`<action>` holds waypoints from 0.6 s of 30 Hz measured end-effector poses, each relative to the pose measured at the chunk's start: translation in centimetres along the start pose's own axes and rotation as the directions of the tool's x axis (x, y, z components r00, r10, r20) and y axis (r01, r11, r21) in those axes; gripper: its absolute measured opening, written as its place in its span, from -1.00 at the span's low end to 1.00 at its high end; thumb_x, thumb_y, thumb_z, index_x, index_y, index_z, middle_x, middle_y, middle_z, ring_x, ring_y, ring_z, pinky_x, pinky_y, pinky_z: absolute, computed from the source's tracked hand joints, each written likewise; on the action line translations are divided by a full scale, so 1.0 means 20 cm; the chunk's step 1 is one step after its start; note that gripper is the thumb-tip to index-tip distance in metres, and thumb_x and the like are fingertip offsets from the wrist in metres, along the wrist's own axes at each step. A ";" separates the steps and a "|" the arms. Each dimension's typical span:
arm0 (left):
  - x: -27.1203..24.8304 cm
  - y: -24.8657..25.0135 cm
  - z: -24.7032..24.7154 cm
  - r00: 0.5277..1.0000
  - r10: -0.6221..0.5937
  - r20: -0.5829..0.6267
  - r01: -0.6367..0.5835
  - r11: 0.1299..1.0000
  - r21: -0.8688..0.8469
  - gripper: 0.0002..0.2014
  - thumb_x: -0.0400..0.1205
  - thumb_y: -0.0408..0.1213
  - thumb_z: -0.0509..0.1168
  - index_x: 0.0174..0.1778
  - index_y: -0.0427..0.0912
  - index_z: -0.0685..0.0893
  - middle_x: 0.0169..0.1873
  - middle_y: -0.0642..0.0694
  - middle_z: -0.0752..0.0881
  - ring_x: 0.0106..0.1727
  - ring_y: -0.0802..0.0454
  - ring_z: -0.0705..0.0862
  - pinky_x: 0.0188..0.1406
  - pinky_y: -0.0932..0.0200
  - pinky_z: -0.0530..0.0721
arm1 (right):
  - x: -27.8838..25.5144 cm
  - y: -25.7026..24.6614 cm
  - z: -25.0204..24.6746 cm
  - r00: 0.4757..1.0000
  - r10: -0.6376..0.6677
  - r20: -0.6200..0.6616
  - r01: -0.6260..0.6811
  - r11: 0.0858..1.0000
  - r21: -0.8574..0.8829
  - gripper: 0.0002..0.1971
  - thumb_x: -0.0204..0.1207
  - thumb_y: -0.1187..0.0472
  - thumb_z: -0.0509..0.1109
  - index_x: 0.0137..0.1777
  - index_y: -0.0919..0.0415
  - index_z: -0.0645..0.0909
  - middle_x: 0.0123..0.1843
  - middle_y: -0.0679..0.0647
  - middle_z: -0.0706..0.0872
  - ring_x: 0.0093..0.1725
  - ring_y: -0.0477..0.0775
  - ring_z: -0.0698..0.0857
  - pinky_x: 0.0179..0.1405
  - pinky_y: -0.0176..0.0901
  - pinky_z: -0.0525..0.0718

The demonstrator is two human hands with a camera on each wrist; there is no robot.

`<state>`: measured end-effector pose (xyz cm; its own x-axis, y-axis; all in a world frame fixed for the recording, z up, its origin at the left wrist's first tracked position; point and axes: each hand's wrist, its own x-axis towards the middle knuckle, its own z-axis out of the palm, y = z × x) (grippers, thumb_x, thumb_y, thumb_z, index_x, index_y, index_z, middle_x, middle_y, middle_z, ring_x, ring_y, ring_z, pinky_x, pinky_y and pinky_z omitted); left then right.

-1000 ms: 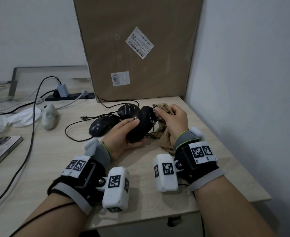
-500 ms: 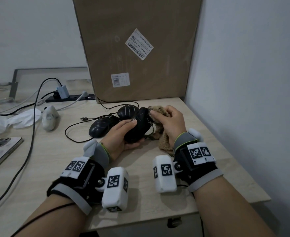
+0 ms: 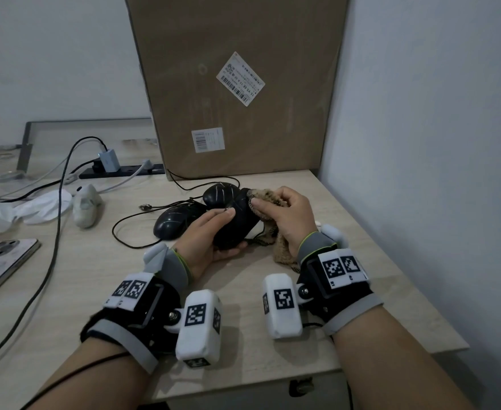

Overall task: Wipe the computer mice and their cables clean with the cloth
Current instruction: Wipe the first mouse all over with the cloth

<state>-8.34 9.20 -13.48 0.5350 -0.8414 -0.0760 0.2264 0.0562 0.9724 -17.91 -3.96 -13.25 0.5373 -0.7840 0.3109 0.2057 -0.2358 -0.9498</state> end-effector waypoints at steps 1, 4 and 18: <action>0.00 0.00 0.00 1.000 0.001 -0.007 -0.002 1.000 -0.004 -0.68 0.64 -0.12 0.28 0.25 -0.19 0.58 -0.01 -0.25 0.74 -0.23 -0.13 0.79 -0.31 0.16 0.78 | -0.01 0.00 0.01 0.999 -0.015 0.041 0.016 1.000 -0.016 -0.69 0.26 0.24 0.63 -0.47 0.07 0.51 -0.44 0.01 0.60 -0.34 -0.03 0.59 -0.22 -0.10 0.62; 0.00 0.00 -0.01 1.000 0.006 0.020 -0.006 1.000 0.009 -0.70 0.64 -0.15 0.29 0.23 -0.21 0.58 -0.01 -0.27 0.73 -0.22 -0.17 0.79 -0.27 0.13 0.79 | 0.00 0.00 0.00 0.999 -0.014 0.039 0.015 0.999 -0.032 -0.69 0.27 0.21 0.63 -0.46 0.09 0.51 -0.42 0.04 0.59 -0.33 0.00 0.58 -0.22 -0.09 0.61; -0.01 -0.01 0.01 1.000 0.001 0.013 -0.002 0.997 0.078 -0.77 0.63 -0.22 0.30 0.16 -0.21 0.58 -0.07 -0.24 0.72 -0.25 -0.21 0.77 -0.29 0.12 0.77 | -0.01 -0.02 0.01 0.986 -0.148 0.073 0.156 0.979 -0.132 -0.65 0.21 0.21 0.67 -0.52 0.02 0.50 -0.31 0.03 0.56 -0.30 -0.06 0.54 -0.21 -0.18 0.56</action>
<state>-8.72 9.16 -13.65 0.5245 -0.8484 -0.0718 0.1613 0.0162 0.9868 -17.91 -3.54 -12.91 0.5594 -0.6964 0.4495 0.1774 -0.4292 -0.8856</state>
